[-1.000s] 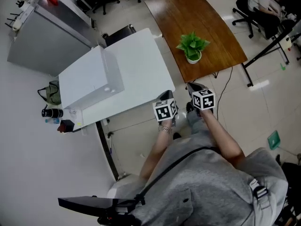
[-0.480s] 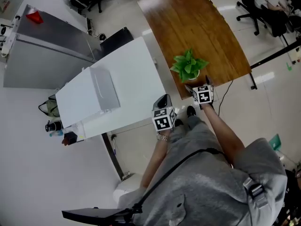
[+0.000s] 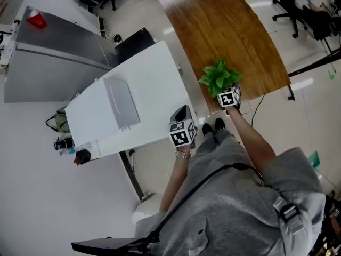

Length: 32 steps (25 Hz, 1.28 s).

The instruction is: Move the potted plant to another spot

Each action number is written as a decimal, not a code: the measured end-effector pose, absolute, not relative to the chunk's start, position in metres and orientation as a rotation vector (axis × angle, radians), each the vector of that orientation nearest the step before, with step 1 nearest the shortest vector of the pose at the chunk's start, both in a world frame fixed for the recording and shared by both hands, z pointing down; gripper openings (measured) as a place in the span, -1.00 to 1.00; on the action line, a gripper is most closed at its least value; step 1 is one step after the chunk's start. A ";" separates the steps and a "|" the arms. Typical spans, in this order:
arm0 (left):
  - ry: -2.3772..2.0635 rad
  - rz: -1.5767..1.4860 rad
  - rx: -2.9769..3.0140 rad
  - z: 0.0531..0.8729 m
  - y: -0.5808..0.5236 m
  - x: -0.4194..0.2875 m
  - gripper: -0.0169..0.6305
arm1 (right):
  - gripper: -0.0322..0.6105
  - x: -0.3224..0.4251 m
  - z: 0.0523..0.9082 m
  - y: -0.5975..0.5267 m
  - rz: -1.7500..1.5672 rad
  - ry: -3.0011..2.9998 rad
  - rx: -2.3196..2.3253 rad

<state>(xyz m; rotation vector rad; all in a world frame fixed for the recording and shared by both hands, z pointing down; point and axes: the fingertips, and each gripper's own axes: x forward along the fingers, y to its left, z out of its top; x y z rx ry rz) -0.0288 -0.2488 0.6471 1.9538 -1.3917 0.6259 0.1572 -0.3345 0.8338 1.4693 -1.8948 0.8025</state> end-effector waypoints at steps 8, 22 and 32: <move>-1.407 0.620 1.921 0.654 -0.250 -0.047 -0.91 | 0.82 0.158 0.844 -0.336 0.829 -1.882 1.443; -1.563 0.518 1.781 0.647 -0.232 -0.097 -0.91 | 0.81 -0.023 0.780 -0.318 0.649 -2.240 0.953; -1.728 0.442 1.573 0.645 -0.177 -0.161 -0.91 | 0.83 -0.124 0.807 -0.281 0.402 -2.294 0.651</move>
